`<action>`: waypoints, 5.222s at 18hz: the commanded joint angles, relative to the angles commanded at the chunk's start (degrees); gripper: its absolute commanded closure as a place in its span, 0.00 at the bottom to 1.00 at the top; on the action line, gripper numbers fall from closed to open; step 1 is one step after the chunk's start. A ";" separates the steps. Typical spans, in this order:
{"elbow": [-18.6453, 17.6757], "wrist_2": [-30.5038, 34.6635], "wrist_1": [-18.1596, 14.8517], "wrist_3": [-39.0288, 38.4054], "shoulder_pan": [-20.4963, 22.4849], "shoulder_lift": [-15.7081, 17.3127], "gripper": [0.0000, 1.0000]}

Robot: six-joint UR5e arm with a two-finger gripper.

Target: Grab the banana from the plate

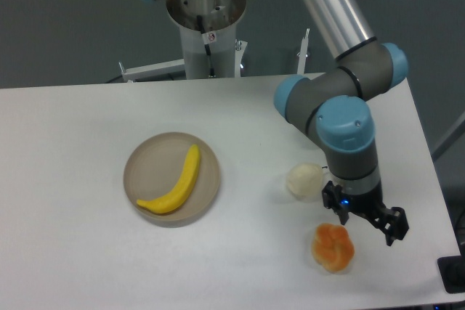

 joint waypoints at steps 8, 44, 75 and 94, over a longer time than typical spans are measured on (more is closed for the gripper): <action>-10.89 -0.18 -4.84 -14.93 -2.99 8.53 0.00; -30.94 -8.88 -0.79 -27.78 -17.93 9.77 0.00; -20.93 -8.44 -2.89 -6.55 -0.64 13.62 0.62; -12.75 -8.44 -3.69 2.54 3.25 11.61 0.62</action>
